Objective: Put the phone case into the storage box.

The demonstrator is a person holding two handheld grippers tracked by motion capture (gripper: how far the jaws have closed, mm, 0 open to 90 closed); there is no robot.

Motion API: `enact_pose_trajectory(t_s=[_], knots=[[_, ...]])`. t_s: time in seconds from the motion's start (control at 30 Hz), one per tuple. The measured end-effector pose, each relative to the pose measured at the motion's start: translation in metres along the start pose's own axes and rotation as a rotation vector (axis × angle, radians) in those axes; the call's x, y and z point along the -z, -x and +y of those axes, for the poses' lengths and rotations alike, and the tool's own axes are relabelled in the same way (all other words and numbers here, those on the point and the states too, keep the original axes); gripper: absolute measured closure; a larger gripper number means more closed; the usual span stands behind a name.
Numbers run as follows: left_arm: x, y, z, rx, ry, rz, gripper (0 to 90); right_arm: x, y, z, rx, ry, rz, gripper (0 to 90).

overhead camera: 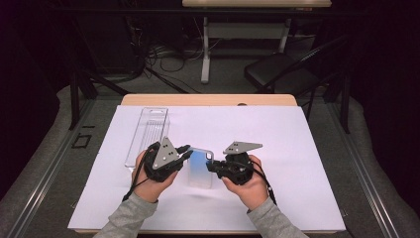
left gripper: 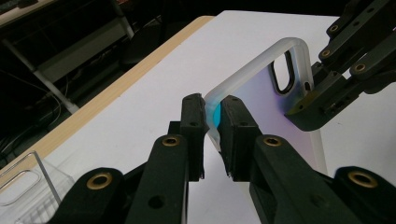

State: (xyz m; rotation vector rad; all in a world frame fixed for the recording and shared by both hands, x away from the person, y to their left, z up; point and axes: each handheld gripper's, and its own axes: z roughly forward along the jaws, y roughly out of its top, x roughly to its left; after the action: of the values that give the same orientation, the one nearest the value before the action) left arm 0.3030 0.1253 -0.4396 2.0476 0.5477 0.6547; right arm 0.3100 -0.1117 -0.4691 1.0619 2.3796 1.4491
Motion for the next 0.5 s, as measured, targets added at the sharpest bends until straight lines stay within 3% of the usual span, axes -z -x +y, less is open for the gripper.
enact_pose_trajectory(t_s=[0.5], knots=[[0.0, -0.0002, -0.0004, 0.002, 0.002, -0.005, 80.6, -0.0005, 0.0002, -0.0001, 0.005, -0.002, 0.002, 82.1]])
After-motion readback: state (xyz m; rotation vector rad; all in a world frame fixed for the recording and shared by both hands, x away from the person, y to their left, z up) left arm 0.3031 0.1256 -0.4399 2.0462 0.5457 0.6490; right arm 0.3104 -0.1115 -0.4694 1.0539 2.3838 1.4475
